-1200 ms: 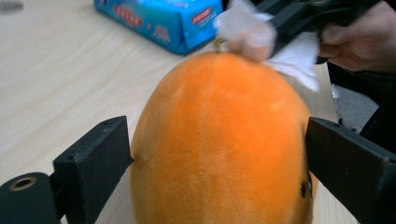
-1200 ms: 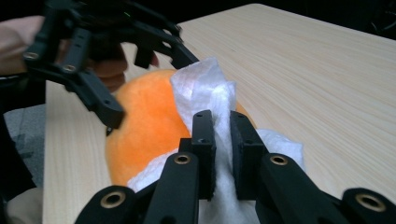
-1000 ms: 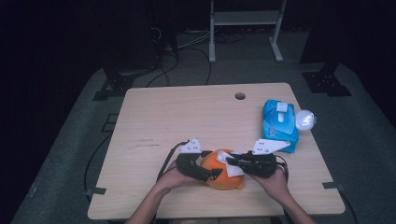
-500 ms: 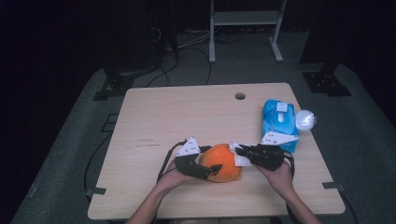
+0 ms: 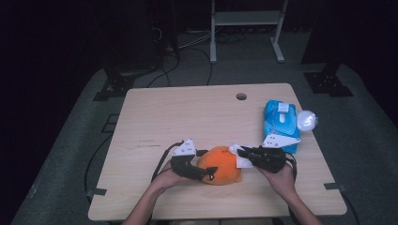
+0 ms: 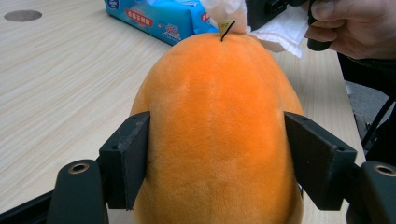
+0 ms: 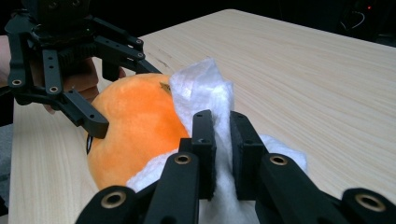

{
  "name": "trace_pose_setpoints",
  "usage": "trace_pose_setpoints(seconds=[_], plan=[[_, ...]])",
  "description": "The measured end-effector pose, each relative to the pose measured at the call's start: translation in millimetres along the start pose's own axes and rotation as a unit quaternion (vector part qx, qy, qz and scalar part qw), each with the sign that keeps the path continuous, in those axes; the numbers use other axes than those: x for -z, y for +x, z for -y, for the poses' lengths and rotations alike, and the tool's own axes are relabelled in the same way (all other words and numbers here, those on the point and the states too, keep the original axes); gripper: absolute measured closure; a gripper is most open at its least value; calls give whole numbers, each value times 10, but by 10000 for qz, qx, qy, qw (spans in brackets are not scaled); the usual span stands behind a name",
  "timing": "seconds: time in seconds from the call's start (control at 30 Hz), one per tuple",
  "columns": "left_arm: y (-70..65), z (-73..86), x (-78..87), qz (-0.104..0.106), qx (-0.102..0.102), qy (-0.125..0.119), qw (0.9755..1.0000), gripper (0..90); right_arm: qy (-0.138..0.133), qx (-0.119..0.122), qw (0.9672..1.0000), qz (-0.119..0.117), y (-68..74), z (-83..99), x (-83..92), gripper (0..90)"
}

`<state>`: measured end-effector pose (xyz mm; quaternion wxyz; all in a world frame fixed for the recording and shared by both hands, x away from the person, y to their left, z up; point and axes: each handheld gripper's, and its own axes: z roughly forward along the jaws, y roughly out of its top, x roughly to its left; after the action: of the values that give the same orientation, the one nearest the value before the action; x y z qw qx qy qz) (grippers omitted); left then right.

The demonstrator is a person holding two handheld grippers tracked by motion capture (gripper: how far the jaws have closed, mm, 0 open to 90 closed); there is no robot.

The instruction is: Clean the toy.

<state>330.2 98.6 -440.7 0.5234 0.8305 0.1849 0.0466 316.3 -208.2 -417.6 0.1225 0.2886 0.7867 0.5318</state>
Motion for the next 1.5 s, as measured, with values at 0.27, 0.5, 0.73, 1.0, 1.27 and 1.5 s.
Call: trace_pose_setpoints(seconds=[0.27,0.5,0.73,1.0,1.27,1.5], plan=[[-114,-50,-49,3,-359,71,9993,274,-65,439,9986,-293,280,-86,-102,811],[-92,-35,-41,9,-268,28,9996,278,-29,109,9999,-79,74,-26,-51,812],[-160,-89,-75,-48,-408,101,9991,265,-106,171,9997,-168,162,-51,-58,812],[-170,-106,-72,-63,-441,76,9990,214,-118,439,9980,-441,308,-101,-128,815],[-118,-121,-60,-113,-173,26,9998,249,-113,247,9993,-253,184,-68,-84,815],[-367,-234,-158,-169,-819,98,9964,297,-177,823,9954,-465,465,-187,-125,815]])
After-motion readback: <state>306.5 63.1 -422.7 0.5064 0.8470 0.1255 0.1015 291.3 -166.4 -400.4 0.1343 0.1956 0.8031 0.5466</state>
